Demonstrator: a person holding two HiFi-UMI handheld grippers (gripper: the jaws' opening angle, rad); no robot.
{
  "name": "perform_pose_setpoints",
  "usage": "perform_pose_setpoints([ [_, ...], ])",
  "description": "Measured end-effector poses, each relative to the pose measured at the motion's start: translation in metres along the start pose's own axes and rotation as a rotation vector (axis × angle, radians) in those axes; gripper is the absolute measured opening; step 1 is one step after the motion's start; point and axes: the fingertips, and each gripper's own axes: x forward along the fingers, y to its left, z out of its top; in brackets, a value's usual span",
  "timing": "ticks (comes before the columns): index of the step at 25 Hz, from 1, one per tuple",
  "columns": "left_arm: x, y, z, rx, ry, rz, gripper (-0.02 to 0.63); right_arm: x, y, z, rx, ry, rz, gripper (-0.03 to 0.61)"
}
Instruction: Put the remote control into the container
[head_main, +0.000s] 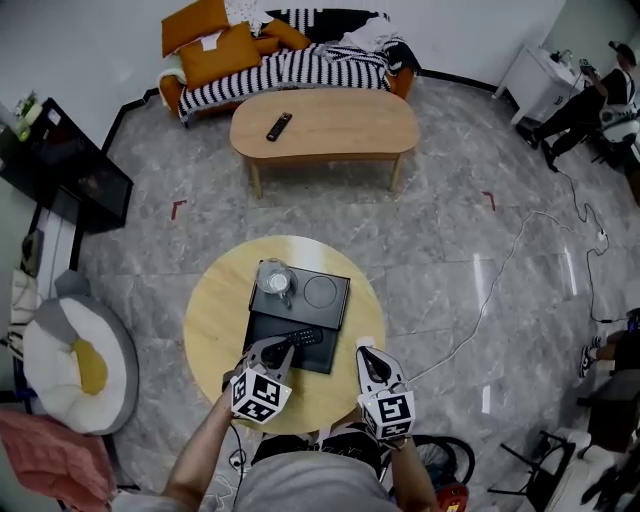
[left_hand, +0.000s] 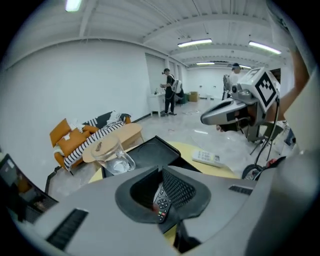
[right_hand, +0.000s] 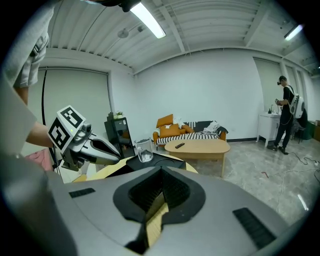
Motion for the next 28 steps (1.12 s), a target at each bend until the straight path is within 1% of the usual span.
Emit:
perform_pose_setpoints([
  [1,-0.005,0.001,0.004,-0.020,-0.022,0.019,0.021,-0.002,0.002,0.002,-0.005,-0.004,0.003,0.008],
  [2,-0.011,0.003,0.007,-0.040,-0.043,0.037,0.009,-0.004,0.004,0.003,-0.010,-0.007,0.006,0.008],
  [8,-0.052,0.008,0.033,-0.138,-0.177,0.116,0.008,-0.015,0.016,0.017,-0.042,-0.039,0.024,0.008],
  [12,-0.080,0.008,0.052,-0.187,-0.265,0.161,0.008,-0.022,0.022,0.027,-0.065,-0.064,0.029,0.008],
  [14,-0.090,0.007,0.055,-0.207,-0.299,0.171,0.008,-0.026,0.026,0.032,-0.072,-0.077,0.030,0.008],
  [24,-0.129,-0.005,0.053,-0.223,-0.406,0.191,0.008,-0.044,0.051,0.045,-0.089,-0.121,0.032,0.008],
  [28,-0.141,-0.006,0.050,-0.231,-0.423,0.203,0.008,-0.048,0.061,0.044,-0.087,-0.123,0.037,0.008],
])
